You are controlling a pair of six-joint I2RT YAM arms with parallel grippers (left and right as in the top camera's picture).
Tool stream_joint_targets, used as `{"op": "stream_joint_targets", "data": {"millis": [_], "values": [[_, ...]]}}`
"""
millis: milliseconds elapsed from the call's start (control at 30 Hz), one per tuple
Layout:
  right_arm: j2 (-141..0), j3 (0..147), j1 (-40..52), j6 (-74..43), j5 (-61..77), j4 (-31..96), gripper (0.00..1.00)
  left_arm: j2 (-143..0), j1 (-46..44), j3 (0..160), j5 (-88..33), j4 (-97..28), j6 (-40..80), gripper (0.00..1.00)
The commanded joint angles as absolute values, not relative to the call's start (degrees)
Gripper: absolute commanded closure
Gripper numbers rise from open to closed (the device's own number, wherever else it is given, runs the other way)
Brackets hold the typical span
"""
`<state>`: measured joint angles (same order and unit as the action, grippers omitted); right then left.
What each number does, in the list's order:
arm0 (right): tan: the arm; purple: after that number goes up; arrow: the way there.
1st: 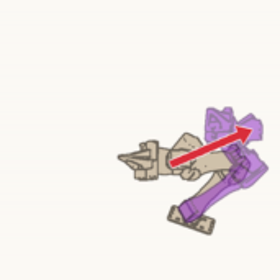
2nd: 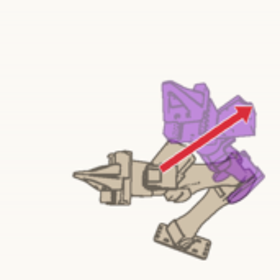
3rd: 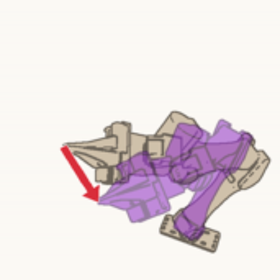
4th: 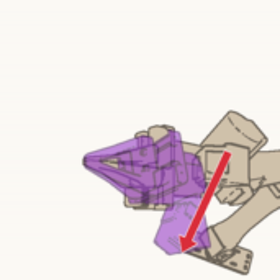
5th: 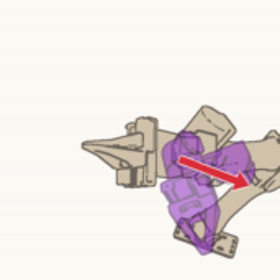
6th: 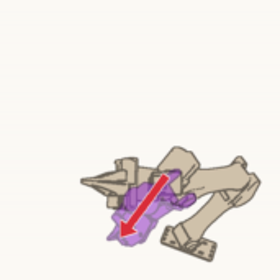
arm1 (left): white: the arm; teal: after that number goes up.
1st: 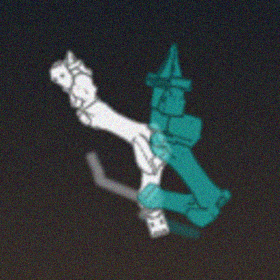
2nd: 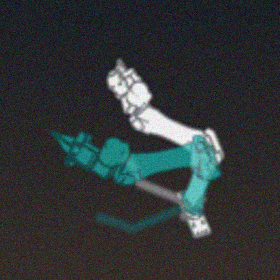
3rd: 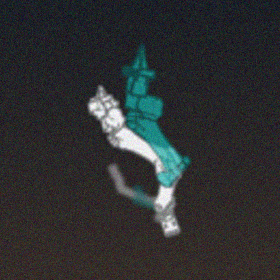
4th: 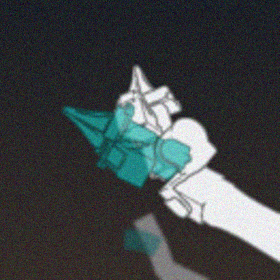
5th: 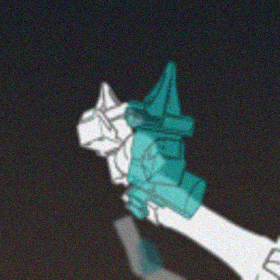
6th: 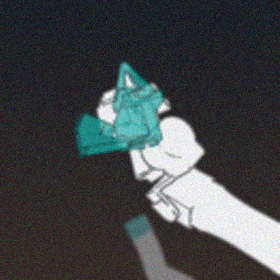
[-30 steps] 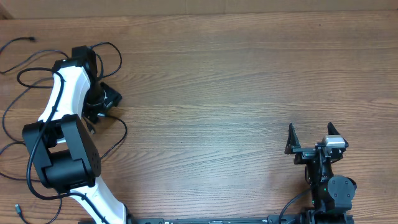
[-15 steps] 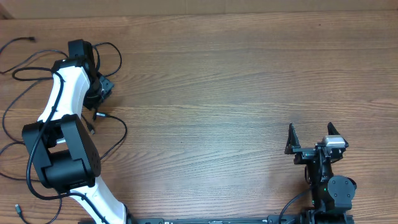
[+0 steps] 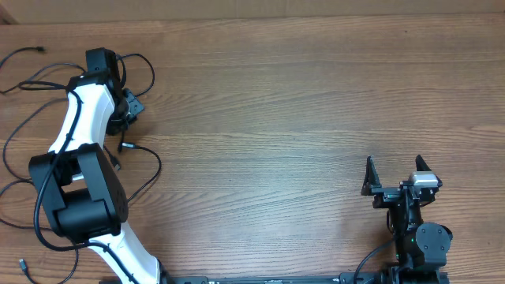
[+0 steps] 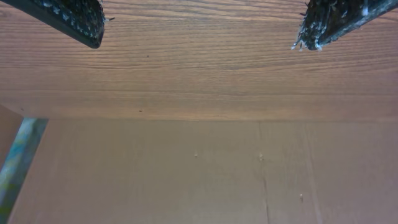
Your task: Untangle cables
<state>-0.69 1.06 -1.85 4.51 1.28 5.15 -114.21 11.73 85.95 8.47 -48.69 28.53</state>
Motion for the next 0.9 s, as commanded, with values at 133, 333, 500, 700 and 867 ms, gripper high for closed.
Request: {"op": "stream_joint_targets", "data": {"millis": [133,333,500,700,867], "values": [[-0.16,0.47,-1.89,4.34,1.34,4.82,0.0,-117.8,11.62,86.3,9.39,-50.11,24.16,0.96],[-0.16,0.47,-1.89,4.34,1.34,4.82,0.0,-119.31,11.62,86.3,9.39,-50.5,24.16,0.95],[-0.16,0.47,-1.89,4.34,1.34,4.82,0.0,-121.47,11.62,86.3,9.13,-50.81,23.42,0.96],[-0.16,0.47,-1.89,4.34,1.34,4.82,0.0,-122.26,11.64,86.3,9.19,-52.38,20.73,0.96],[-0.16,0.47,-1.89,4.34,1.34,4.82,0.0,-122.26,11.66,86.3,9.19,-54.17,20.73,0.96]]}}
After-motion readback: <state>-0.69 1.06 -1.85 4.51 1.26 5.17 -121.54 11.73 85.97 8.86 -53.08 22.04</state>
